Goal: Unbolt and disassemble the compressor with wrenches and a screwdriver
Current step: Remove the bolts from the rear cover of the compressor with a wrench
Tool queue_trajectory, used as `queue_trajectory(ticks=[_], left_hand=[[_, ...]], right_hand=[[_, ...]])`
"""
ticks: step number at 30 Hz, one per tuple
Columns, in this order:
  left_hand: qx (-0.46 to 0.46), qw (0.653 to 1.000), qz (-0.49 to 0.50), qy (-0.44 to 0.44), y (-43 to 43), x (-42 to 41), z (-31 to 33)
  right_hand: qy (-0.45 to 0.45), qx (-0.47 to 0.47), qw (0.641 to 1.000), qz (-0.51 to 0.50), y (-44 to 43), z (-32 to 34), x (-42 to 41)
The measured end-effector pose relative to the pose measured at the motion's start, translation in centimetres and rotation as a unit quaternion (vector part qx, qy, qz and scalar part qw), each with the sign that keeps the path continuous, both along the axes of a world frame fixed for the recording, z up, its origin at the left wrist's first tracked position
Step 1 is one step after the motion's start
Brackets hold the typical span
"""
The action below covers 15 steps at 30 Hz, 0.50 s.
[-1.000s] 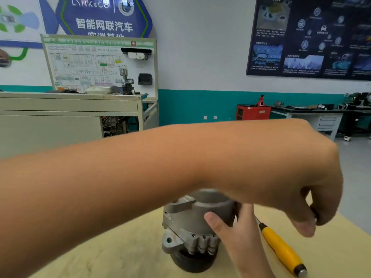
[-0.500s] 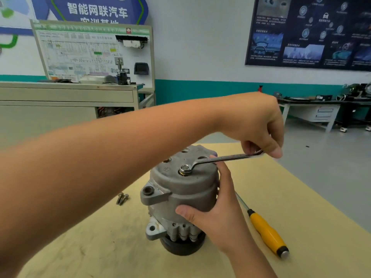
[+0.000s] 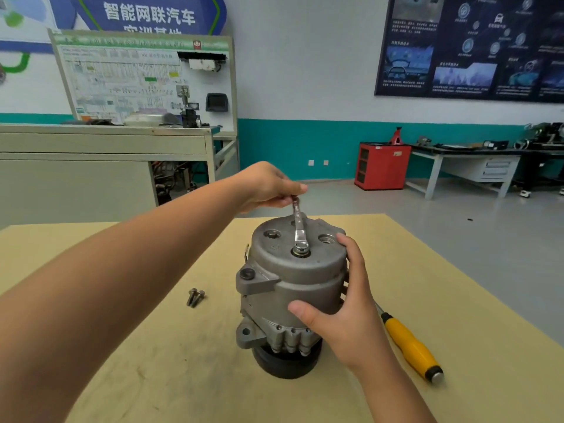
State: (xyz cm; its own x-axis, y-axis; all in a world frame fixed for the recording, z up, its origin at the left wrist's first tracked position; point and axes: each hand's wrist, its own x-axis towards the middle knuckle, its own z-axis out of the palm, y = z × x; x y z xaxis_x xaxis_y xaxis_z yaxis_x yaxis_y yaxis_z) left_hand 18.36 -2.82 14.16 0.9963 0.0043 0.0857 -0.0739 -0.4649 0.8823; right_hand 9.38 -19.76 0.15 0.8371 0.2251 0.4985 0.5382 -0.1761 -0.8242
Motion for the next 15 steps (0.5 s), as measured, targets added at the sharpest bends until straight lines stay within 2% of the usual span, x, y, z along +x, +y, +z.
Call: queue_trajectory(ticks=[3, 7, 13, 15], left_hand=[[-0.05, 0.998, 0.033, -0.003, 3.1, -0.9, -1.1], [-0.03, 0.996, 0.06, -0.059, 5.9, -3.6, -2.0], [-0.029, 0.991, -0.005, -0.13, 8.4, -10.9, -3.1], [0.013, 0.982, -0.012, -0.186, 8.5, -13.4, -3.5]], right_hand=[[-0.004, -0.004, 1.0, 0.0, -0.1, -0.1, 0.1], [-0.006, -0.002, 1.0, 0.012, -0.2, 0.0, 0.4], [-0.009, 0.009, 1.0, 0.016, -0.3, -0.2, 0.5], [-0.01, 0.008, 1.0, 0.016, -0.2, -0.2, 0.5]])
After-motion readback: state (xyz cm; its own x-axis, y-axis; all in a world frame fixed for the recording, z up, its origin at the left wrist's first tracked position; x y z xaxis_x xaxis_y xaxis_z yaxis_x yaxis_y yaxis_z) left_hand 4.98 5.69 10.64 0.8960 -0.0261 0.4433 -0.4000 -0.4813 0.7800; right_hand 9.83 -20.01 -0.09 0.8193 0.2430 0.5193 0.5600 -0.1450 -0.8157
